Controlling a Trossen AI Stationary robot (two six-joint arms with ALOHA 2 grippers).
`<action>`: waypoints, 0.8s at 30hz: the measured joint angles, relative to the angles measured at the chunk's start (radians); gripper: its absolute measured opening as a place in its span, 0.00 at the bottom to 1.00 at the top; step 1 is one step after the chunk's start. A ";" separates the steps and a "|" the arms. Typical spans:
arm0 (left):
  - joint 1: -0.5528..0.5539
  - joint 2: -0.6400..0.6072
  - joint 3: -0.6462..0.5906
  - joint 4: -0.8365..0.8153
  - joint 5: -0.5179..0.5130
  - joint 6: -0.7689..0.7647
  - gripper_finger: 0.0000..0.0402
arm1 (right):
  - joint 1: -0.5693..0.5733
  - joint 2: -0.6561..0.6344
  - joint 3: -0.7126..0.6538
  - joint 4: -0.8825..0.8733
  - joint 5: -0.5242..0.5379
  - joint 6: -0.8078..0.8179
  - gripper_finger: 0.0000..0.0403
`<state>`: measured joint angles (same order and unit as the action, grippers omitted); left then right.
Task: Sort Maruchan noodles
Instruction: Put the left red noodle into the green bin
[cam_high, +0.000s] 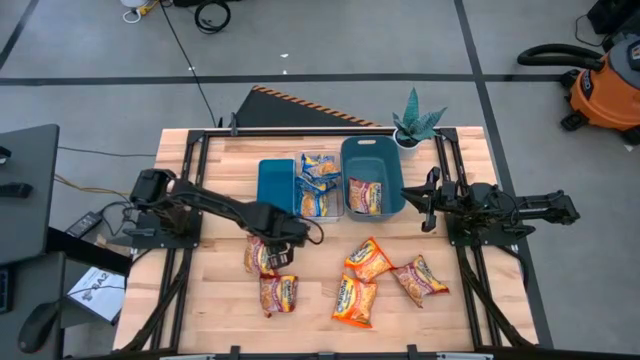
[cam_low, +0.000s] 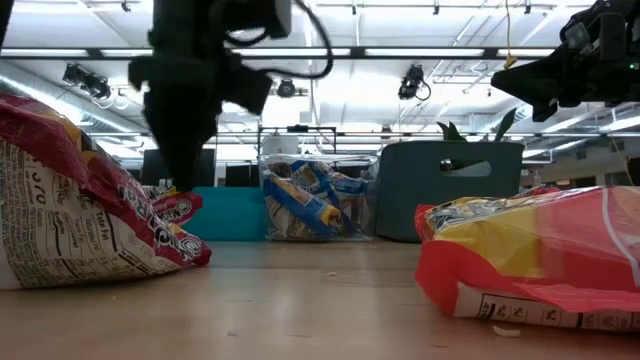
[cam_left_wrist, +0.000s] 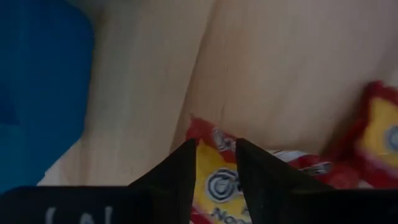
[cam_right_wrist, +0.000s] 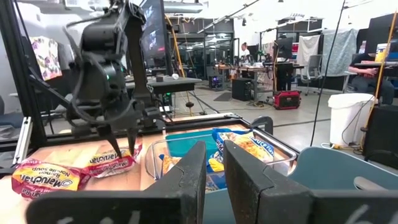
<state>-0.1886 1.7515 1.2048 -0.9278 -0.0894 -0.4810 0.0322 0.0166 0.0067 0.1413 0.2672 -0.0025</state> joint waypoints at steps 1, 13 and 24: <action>0.000 0.000 -0.018 0.036 0.000 -0.004 0.32 | 0.000 0.000 0.000 0.000 0.000 0.000 0.15; 0.002 0.001 -0.091 0.081 0.015 -0.025 0.22 | 0.000 0.000 0.000 0.000 0.000 0.000 0.15; 0.012 0.001 0.121 -0.118 0.075 0.130 0.03 | 0.000 0.000 0.000 0.000 0.000 0.000 0.15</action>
<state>-0.1766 1.7523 1.3261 -1.0460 -0.0140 -0.3506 0.0322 0.0169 0.0067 0.1410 0.2672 -0.0029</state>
